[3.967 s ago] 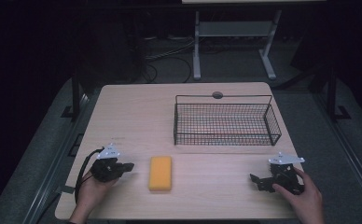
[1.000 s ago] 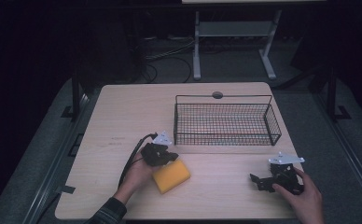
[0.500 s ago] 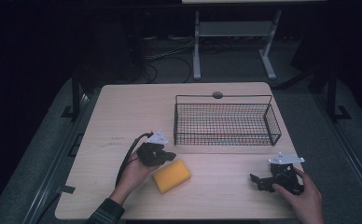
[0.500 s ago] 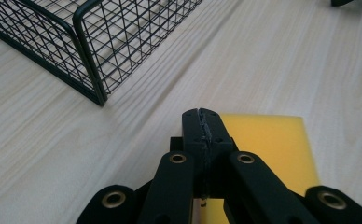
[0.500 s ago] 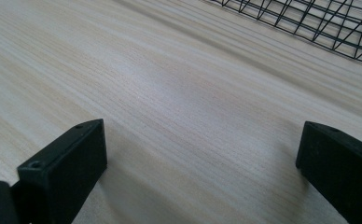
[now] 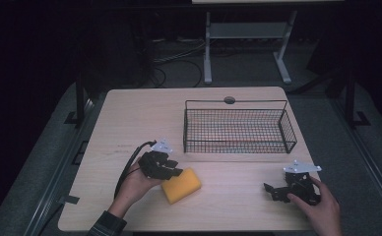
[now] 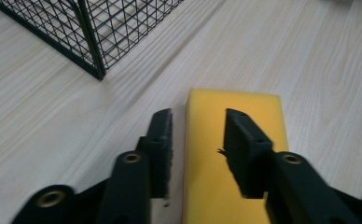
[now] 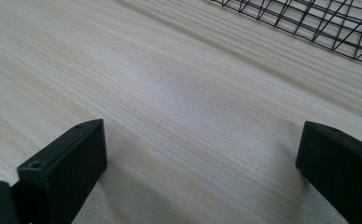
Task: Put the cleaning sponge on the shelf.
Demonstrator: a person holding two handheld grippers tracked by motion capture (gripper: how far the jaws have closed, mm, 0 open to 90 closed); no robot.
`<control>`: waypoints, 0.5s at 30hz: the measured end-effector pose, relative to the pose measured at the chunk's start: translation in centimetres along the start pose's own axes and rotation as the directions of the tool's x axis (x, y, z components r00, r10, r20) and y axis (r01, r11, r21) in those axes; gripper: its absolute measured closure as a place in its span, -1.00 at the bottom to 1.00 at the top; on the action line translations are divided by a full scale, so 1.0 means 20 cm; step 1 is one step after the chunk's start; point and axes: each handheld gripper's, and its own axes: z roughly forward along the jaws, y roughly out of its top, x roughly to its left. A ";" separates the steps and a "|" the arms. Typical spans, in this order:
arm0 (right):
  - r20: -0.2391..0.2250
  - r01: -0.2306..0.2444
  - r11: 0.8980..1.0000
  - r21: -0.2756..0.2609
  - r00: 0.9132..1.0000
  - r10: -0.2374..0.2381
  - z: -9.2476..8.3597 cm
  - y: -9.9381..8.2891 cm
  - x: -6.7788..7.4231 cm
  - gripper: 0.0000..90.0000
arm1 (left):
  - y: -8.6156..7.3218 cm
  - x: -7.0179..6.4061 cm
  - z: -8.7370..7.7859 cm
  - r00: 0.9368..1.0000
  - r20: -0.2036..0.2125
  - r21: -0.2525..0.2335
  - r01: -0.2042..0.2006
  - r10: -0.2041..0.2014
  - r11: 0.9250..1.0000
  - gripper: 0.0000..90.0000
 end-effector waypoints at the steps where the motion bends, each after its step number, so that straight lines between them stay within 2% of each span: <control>1: 0.000 0.000 1.000 0.000 1.000 0.000 0.00 0.00 0.00 -0.97 | 0.00 0.00 0.00 1.000 -0.003 0.009 -0.001 0.001 1.000 0.23; 7: 0.000 0.000 1.000 0.000 1.000 0.000 0.00 0.00 0.00 -0.97 | 0.02 -0.02 -0.01 1.000 0.000 0.065 -0.002 0.002 0.998 -0.13; 11: 0.000 0.000 1.000 0.000 1.000 0.000 0.00 0.00 0.00 -0.97 | 0.02 -0.03 0.00 1.000 0.005 0.106 -0.009 0.008 0.994 -0.36; 15: 0.000 0.000 1.000 0.000 1.000 0.000 0.00 0.00 0.00 -0.97 | 0.03 -0.05 0.02 1.000 -0.007 0.141 -0.018 0.019 0.990 -0.57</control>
